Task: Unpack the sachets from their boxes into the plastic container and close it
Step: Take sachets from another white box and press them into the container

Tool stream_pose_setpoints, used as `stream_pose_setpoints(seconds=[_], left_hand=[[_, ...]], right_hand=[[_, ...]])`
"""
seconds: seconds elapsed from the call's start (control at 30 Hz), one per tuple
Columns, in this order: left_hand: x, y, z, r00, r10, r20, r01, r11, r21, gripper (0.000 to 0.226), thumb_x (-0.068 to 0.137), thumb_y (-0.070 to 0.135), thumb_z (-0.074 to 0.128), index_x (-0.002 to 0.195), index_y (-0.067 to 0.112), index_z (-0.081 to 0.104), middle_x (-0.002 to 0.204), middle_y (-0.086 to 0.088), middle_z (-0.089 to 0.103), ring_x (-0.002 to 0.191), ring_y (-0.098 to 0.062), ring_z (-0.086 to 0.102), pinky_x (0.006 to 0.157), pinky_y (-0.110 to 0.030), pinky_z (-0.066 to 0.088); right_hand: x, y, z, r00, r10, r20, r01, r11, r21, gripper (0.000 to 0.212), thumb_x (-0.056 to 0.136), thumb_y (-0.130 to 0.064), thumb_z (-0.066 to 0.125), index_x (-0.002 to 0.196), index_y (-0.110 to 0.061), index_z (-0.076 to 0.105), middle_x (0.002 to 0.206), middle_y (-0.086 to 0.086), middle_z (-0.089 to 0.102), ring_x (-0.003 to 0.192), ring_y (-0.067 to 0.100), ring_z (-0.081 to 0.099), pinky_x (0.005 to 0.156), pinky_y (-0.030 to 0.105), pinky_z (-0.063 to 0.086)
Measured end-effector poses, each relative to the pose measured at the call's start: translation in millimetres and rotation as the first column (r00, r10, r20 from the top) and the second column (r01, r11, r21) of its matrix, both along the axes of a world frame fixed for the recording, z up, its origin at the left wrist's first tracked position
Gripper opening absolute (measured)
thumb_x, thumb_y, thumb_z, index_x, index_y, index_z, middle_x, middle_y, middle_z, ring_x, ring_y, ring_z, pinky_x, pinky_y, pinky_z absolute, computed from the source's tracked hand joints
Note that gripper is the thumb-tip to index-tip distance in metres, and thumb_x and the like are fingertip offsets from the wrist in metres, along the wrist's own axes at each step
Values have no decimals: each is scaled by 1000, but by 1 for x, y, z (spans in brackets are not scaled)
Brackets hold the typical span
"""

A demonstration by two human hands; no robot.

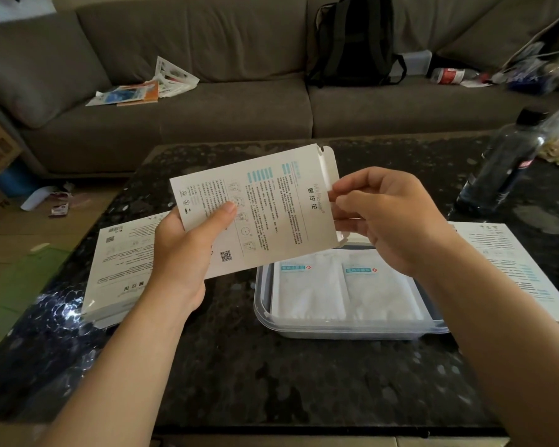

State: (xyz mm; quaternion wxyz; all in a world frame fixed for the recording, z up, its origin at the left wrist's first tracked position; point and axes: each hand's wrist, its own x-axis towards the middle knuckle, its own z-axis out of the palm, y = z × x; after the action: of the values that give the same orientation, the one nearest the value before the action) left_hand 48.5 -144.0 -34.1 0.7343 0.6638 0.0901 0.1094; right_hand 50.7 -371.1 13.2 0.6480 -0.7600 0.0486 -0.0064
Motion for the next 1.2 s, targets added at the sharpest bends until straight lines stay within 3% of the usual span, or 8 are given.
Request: stream_pose_setpoints(seconds=[0.4,0.53,0.7,0.9,1.1,1.2], left_hand=[[-1,0,-1,1000,-2,23,1,1000,25,25,93,22,77,118,23,74,114,6,80,106,-16,76,93,-52,61],[0,0,-2,999,5,37,-6,999,34,25,92,21,77,117,23,74,113,7,80,106,-15,76,93,-50,61],[0,0,-3,999,-5,55,1,998,60,26,92,23,78,118,24,74,114,7,79,107,-15,76,93,-49,61],[-1,0,-4,997,-37,68,31,996,88,26,91,21,78,116,22,74,113,5,80,105,-17,76,91,-50,62],[-1,-1,-4,996,-62,68,56,995,79,34,82,28,81,115,22,74,114,4,80,107,-18,76,92,-51,62],[0,2,-5,997,-55,61,51,996,68,30,88,21,79,118,20,74,114,4,80,105,-17,77,91,-49,62]], right_hand=[[-1,0,-1,998,30,58,-27,998,-49,8,93,-5,66,96,-12,64,99,-2,74,90,23,73,76,34,64],[-1,0,0,997,76,29,-76,997,-2,10,93,-4,67,98,-11,62,103,1,74,94,25,71,81,42,63],[-1,-2,-1,982,186,-8,-186,982,40,9,95,-4,64,99,-9,69,104,0,74,97,26,70,81,40,61],[0,-4,-5,969,232,-86,-235,972,-21,17,98,-8,59,97,-10,76,113,-2,72,102,26,68,89,46,58],[1,-2,-7,979,180,-93,-181,984,5,7,94,-8,64,88,-5,66,108,1,73,98,27,69,87,46,60],[1,-3,-5,984,152,-94,-146,987,71,21,90,-8,68,75,-7,52,106,5,73,98,31,69,84,51,61]])
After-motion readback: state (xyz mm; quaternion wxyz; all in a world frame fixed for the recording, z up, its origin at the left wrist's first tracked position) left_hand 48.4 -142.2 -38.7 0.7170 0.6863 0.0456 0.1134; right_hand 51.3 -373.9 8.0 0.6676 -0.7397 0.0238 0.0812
